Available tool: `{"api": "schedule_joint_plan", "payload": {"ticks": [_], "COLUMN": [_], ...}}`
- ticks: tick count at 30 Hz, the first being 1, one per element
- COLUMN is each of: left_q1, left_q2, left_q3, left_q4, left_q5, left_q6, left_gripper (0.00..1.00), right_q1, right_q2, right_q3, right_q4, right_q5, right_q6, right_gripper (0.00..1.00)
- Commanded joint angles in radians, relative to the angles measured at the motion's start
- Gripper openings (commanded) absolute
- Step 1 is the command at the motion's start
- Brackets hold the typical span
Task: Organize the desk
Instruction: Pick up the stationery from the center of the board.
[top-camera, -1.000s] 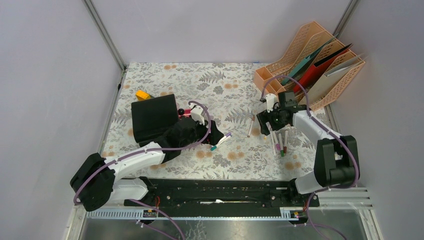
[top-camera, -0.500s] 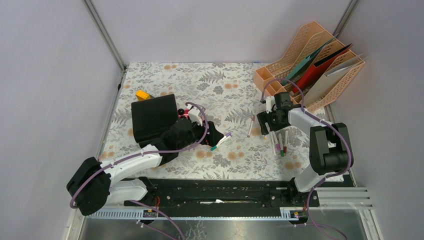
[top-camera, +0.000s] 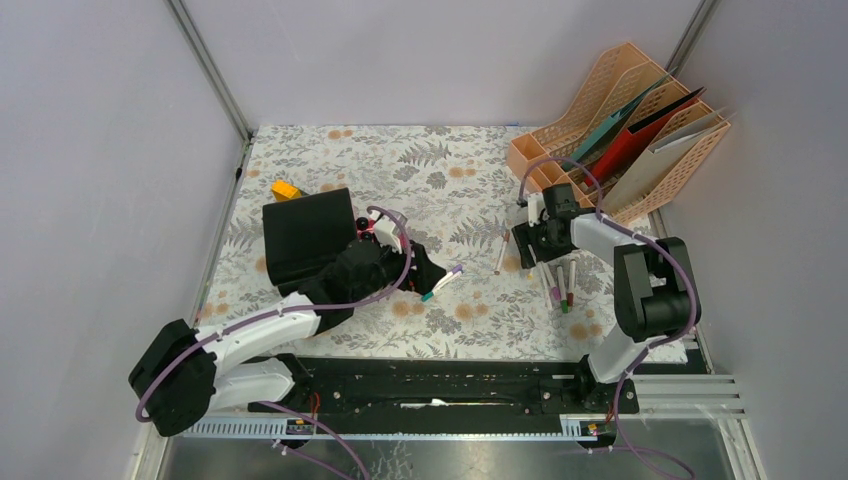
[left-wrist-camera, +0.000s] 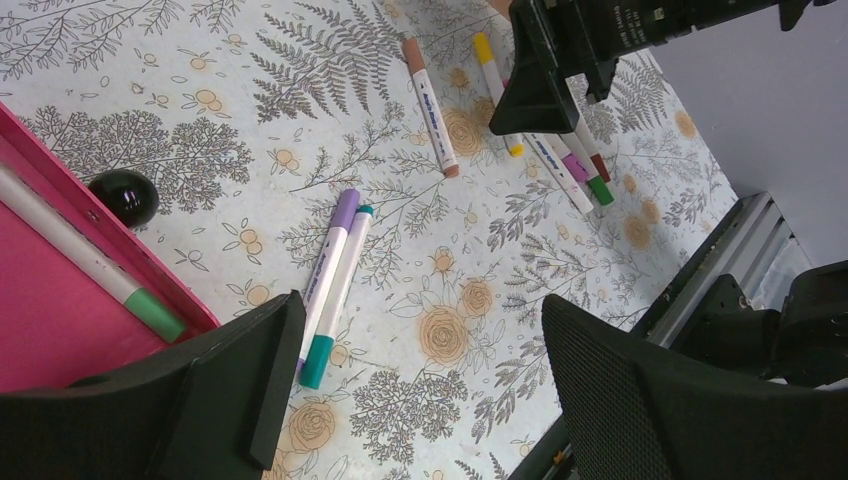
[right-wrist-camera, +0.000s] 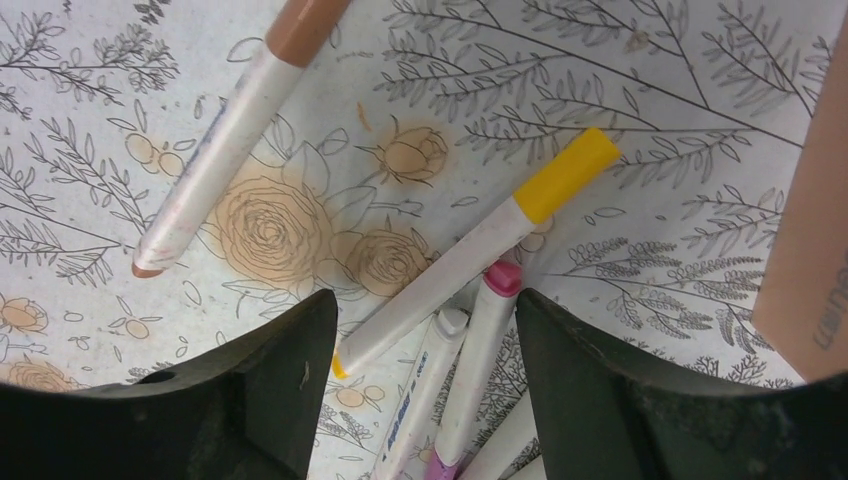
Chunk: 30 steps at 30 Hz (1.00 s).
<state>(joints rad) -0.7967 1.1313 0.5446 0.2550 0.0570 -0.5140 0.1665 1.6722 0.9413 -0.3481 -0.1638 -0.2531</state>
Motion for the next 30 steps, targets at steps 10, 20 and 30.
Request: {"api": "schedule_joint_plan", "payload": {"ticks": [10,20,30], "left_q1": [0.003,0.002,0.002], "left_q2": [-0.099,-0.105,-0.149], "left_q3": [-0.047,-0.052,-0.042], "left_q4": [0.043,0.046,-0.005], "left_q5": [0.019,0.03,0.011], "left_q6": [-0.014,-0.025,-0.006], "left_gripper": [0.94,0.99,0.99], "right_q1": [0.115,0.165,0.218], "right_q2": [0.06,0.085,0.133], "right_q3": [0.03,0.039,0.076], "right_q4": [0.012,0.009,0.009], "right_q5": [0.047,0.08,0.139], "right_q6": [-0.034,-0.069,-0.096], "right_gripper": [0.61,0.77,0.61]}}
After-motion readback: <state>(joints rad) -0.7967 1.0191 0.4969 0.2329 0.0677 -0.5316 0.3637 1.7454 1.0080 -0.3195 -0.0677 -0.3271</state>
